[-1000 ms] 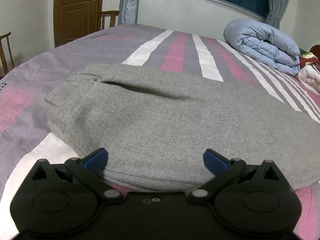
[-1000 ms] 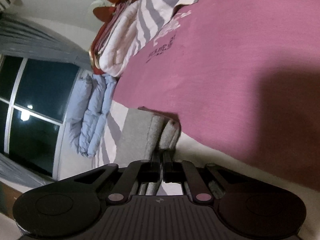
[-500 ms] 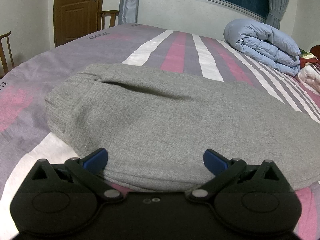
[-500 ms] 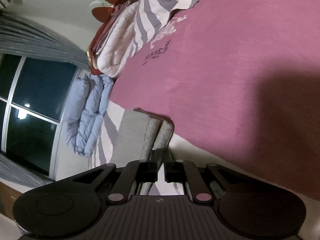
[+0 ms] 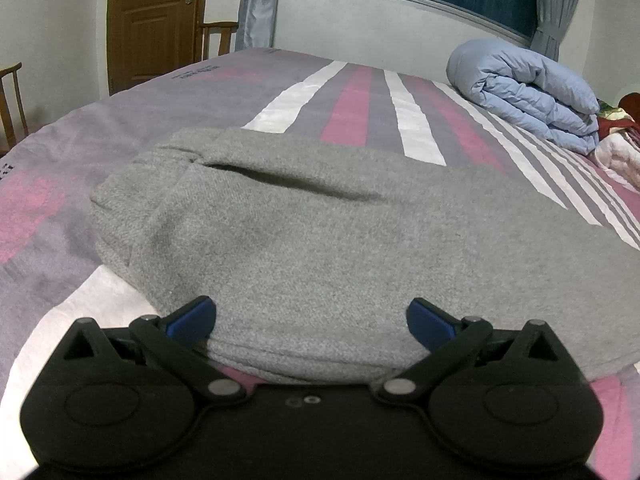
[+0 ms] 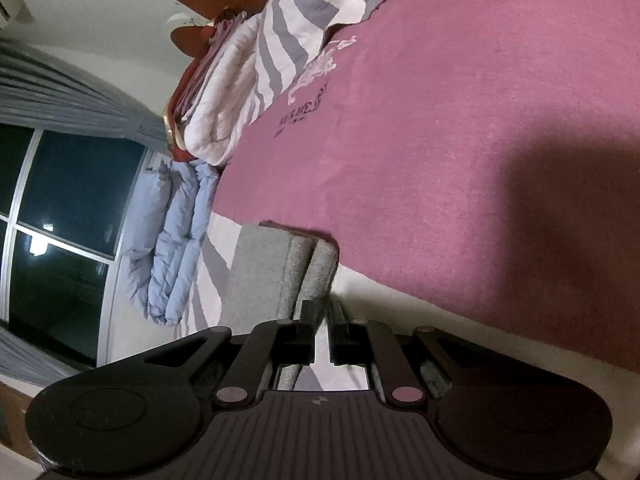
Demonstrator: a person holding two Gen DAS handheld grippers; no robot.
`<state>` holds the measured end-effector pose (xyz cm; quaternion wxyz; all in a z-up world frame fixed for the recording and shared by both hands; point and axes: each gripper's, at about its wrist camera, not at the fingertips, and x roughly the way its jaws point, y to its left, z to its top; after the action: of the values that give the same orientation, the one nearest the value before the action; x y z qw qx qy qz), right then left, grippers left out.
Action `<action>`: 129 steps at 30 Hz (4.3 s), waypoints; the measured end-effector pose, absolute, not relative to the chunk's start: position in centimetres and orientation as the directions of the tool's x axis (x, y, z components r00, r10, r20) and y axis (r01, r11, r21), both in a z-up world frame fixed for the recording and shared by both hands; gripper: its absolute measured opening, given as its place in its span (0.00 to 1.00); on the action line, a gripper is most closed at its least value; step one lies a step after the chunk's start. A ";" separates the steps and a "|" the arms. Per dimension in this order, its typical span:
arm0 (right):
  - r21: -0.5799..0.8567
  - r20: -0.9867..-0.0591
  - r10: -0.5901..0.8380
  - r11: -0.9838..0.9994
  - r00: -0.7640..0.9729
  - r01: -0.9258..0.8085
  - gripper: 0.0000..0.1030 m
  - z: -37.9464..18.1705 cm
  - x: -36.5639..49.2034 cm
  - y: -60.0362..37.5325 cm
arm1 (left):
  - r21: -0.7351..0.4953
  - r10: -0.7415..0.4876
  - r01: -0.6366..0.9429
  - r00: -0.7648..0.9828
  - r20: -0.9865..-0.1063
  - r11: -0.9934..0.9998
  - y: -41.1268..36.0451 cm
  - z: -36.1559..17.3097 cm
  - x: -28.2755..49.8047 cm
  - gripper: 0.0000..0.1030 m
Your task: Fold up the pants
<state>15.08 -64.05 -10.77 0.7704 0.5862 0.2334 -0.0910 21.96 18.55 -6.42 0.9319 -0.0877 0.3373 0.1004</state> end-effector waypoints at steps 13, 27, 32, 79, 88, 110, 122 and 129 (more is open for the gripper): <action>0.888 -0.421 0.132 0.263 0.897 0.378 0.38 -10.1 15.1 -64.3 | -0.097 0.128 -0.247 0.752 -0.646 0.964 18.6 -6.4 21.9 0.94; 0.887 -0.441 0.172 0.233 0.881 0.399 0.04 -11.9 15.0 -65.2 | -0.096 0.129 -0.249 0.751 -0.648 0.964 18.4 -6.3 21.9 0.94; 0.892 -0.434 0.173 0.220 0.884 0.395 0.04 -12.0 15.3 -65.3 | -0.096 0.129 -0.248 0.751 -0.648 0.964 18.4 -6.2 21.9 0.94; 0.821 -0.470 0.139 0.433 0.872 0.373 0.09 -11.1 16.8 -64.8 | -0.106 0.120 -0.245 0.752 -0.648 0.964 18.5 -6.3 22.0 0.94; 0.871 -0.402 0.052 0.328 0.914 0.365 0.12 -9.2 13.5 -65.6 | -0.118 0.114 -0.245 0.757 -0.644 0.962 18.7 -6.4 21.9 0.94; 0.858 -0.431 0.182 0.385 0.884 0.339 0.38 -9.1 17.5 -63.0 | -0.118 0.116 -0.248 0.755 -0.645 0.961 18.6 -6.3 22.1 0.94; 0.828 -0.459 0.134 0.422 0.878 0.368 0.11 -9.6 16.6 -62.8 | -0.119 0.112 -0.244 0.756 -0.645 0.962 18.6 -6.3 22.2 0.94; 0.812 -0.389 0.123 0.514 0.913 0.276 0.37 -6.5 13.7 -60.8 | -0.123 0.114 -0.228 0.802 -0.586 0.966 17.0 -4.0 21.9 0.92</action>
<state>13.74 -60.80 -6.55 0.8460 0.4907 0.2036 -0.0452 21.85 17.02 -4.00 0.9446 -0.0941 0.3012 0.0904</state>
